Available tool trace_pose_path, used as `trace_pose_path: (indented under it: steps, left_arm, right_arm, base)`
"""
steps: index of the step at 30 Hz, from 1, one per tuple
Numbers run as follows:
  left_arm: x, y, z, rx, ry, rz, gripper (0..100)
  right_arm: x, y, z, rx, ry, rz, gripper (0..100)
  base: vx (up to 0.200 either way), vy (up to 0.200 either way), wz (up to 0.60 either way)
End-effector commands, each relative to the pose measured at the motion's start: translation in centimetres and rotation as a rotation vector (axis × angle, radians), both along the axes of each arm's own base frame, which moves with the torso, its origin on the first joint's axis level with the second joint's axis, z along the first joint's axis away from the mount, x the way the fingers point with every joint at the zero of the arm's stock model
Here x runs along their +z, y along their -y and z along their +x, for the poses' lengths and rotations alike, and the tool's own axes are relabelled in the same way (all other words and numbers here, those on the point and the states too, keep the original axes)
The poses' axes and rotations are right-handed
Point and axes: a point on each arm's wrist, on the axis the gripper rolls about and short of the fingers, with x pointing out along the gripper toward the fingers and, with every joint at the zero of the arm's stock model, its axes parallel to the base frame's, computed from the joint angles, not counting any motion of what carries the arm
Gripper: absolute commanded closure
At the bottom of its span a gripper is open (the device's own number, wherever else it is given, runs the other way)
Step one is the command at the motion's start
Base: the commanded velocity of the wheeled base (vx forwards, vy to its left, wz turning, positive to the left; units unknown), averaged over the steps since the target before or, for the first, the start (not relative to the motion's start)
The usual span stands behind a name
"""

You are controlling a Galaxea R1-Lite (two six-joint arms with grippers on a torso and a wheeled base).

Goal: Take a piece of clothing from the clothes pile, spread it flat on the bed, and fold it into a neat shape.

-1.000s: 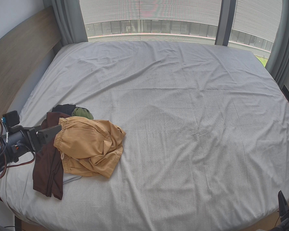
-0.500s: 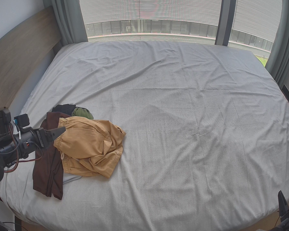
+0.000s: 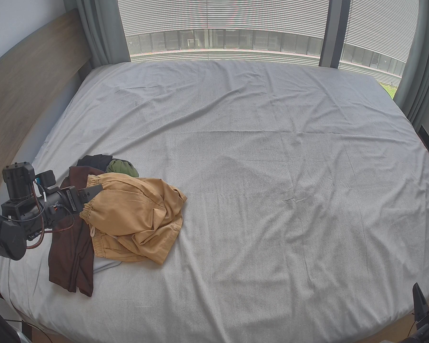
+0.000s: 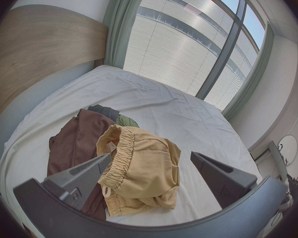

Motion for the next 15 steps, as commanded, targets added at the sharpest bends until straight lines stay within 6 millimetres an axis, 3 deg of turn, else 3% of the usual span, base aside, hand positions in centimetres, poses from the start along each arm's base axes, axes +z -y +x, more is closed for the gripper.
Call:
trace_pose_path:
  steps: [1,15]
  left_arm:
    - [-1.3,-0.3,1.4,0.007,-0.034,-0.005,0]
    - [-2.3,-0.3,4.3,0.002,-0.04,-0.017,0]
  right_arm:
    - [-0.5,0.0,0.0,0.0,-0.001,0.0,0]
    - [-0.5,0.0,0.0,0.002,-0.001,0.001,0]
  base:
    - [0.0,0.0,0.0]
    - [0.0,0.0,0.0]
